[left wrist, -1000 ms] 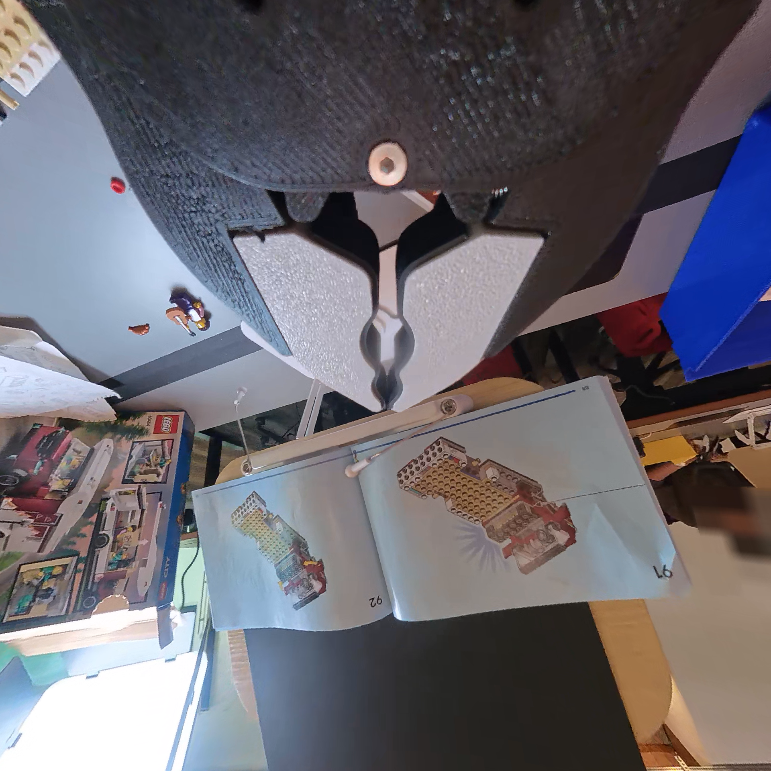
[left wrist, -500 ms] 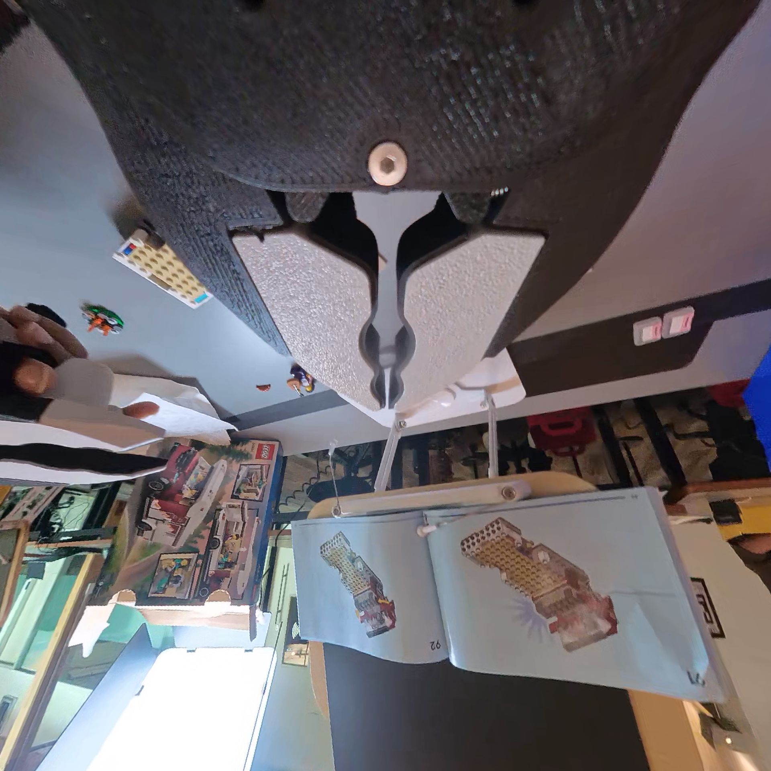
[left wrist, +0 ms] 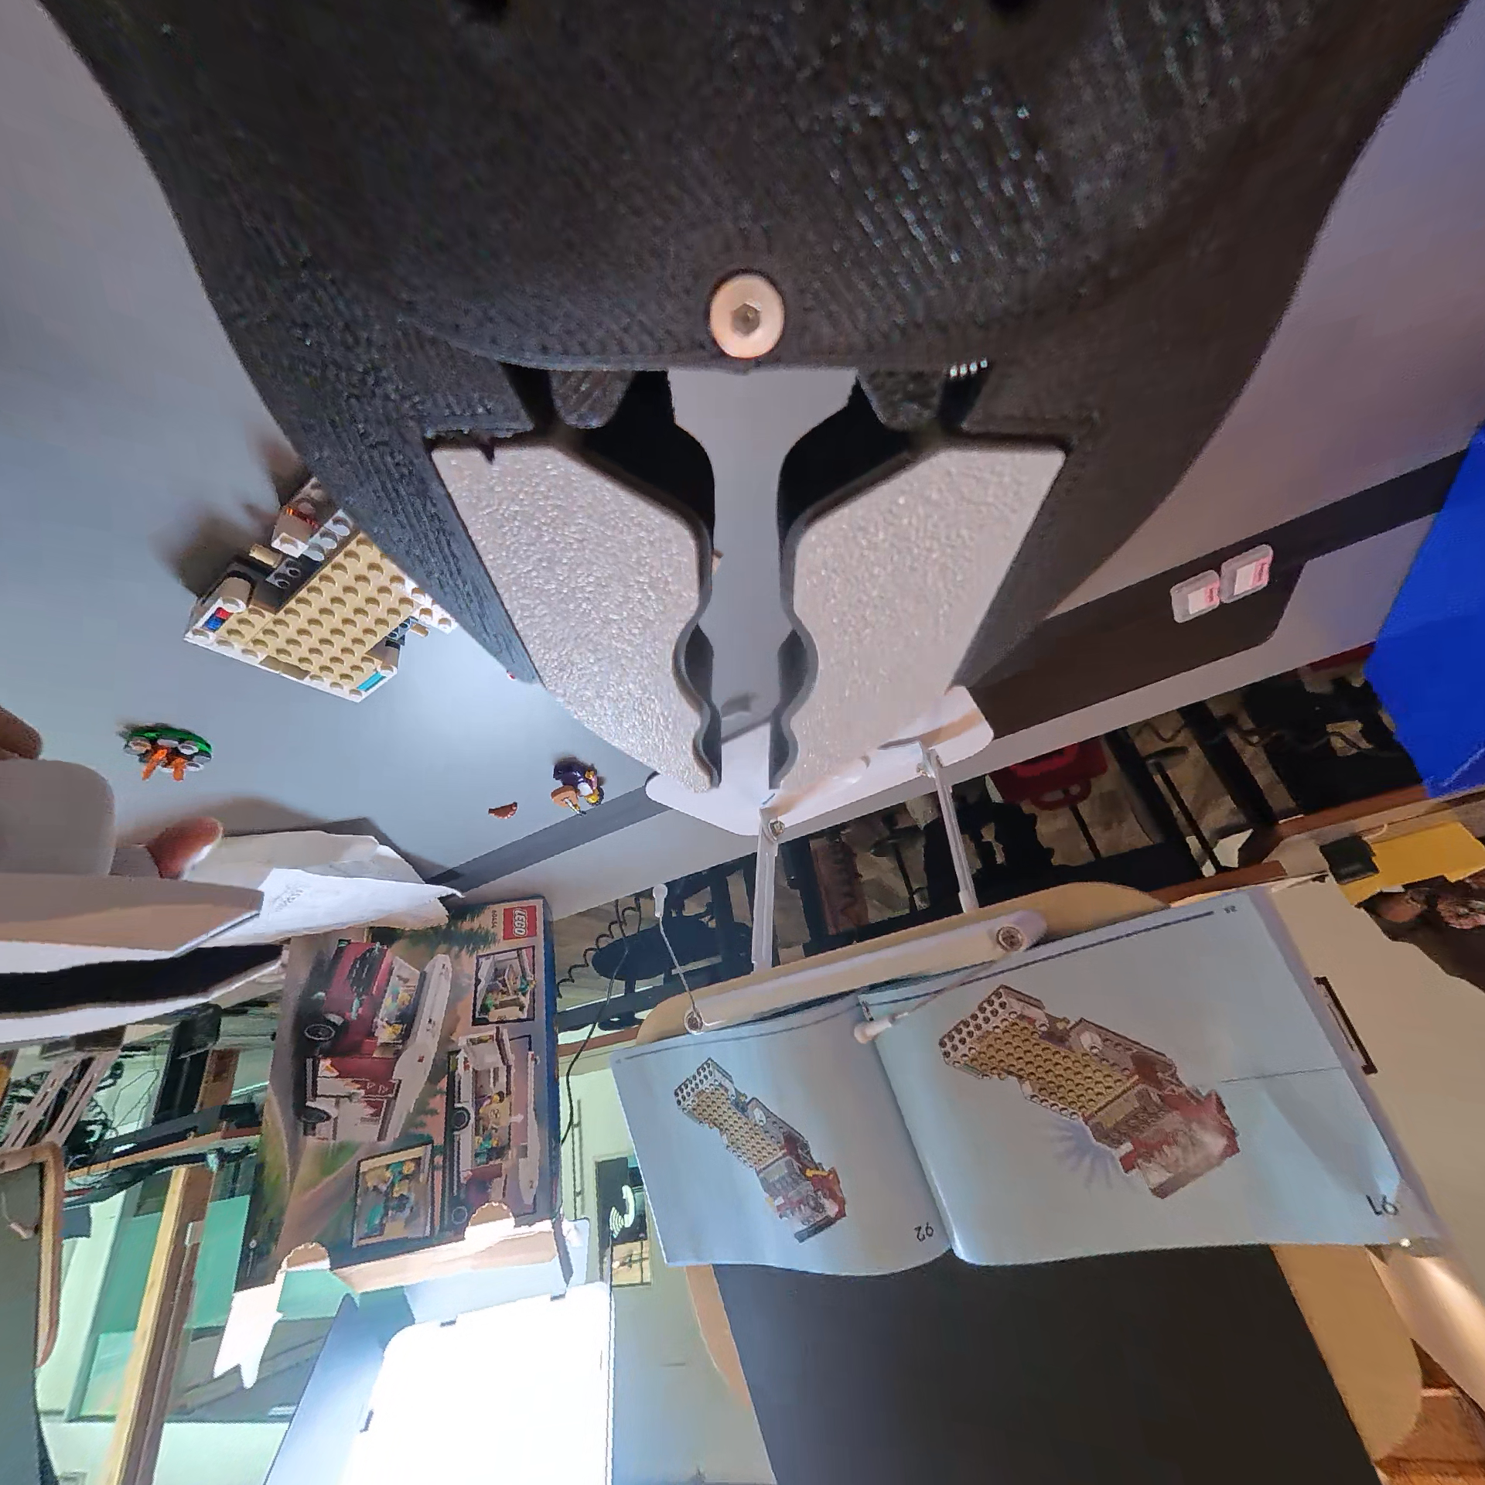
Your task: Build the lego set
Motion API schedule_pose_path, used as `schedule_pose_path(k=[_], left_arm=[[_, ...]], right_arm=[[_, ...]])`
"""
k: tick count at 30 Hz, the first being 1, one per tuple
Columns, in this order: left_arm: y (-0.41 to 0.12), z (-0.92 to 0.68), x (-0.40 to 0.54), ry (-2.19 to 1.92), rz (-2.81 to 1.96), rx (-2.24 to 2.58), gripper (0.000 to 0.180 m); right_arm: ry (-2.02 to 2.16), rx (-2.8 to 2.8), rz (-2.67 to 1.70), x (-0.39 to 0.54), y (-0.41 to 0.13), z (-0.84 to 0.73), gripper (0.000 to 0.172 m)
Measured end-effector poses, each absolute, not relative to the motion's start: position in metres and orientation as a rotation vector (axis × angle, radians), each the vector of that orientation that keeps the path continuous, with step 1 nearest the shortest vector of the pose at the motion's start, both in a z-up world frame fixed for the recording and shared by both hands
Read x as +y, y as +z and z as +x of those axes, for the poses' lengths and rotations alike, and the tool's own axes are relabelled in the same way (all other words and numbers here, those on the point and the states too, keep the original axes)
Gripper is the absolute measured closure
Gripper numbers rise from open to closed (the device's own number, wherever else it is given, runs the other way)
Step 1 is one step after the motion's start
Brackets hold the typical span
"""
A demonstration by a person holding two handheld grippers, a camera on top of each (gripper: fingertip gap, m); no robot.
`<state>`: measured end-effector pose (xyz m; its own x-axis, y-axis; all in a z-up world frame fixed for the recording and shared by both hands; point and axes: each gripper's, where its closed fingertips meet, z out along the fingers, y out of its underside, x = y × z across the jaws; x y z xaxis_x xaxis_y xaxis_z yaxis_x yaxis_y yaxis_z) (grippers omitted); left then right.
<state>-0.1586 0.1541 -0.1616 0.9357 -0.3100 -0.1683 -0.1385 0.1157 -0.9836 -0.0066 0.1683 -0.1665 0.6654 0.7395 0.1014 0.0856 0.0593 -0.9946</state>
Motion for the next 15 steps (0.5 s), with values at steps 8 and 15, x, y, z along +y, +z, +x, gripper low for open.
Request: schedule_pose_path(k=[8, 15], left_arm=[[-0.171, -0.153, 0.155, -0.135, -1.486, 0.448, 0.166], [-0.172, -0.153, 0.155, -0.158, -1.489, 0.450, 0.166]], right_arm=[[0.594, -0.800, -1.397, 0.171, -0.169, 0.000, 0.136], [0.598, -0.783, -1.363, 0.170, -0.161, 0.002, 0.136]])
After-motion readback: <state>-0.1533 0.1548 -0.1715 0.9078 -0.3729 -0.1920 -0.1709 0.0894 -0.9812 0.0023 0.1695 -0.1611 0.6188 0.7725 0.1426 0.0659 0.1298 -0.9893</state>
